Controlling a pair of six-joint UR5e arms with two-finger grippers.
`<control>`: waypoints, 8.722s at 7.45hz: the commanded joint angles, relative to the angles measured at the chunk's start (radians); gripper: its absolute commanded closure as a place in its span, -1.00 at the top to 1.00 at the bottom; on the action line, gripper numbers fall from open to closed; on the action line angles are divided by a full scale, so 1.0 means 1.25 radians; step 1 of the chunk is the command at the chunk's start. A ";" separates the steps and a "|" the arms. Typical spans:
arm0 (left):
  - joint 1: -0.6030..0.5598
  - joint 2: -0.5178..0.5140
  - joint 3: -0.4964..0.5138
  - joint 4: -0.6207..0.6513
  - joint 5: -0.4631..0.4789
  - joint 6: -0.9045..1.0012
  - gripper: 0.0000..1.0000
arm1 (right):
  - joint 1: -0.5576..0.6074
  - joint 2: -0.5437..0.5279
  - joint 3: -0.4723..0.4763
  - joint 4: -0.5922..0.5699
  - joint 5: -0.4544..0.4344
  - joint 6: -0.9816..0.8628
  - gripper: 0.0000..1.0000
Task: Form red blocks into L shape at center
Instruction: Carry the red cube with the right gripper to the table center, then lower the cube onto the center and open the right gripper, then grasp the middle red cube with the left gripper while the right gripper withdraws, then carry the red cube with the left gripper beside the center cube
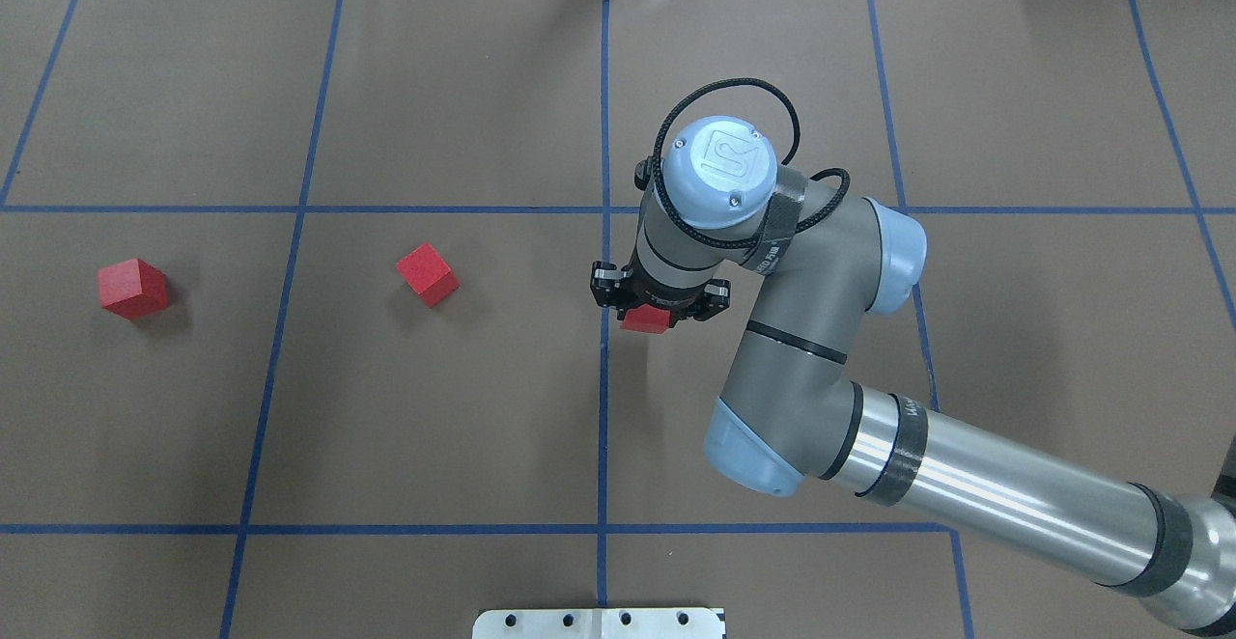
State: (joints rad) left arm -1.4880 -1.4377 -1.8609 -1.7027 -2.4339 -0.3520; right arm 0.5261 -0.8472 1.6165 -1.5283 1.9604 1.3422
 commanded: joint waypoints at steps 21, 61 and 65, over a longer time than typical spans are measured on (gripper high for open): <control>0.000 -0.001 -0.016 0.000 -0.002 -0.021 1.00 | -0.047 0.086 -0.125 -0.001 -0.011 -0.011 0.33; 0.657 -0.603 0.262 -0.022 0.368 -0.988 -1.00 | 0.203 -0.184 0.227 -0.176 0.115 -0.270 1.00; 0.687 -0.687 0.279 -0.010 0.369 -0.725 -1.00 | 0.206 -0.213 0.233 -0.164 0.115 -0.272 1.00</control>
State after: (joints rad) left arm -0.6519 -2.2671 -1.5255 -1.7224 -1.9752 -1.3379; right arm 0.7816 -1.0948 1.9059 -1.7451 2.1037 1.0028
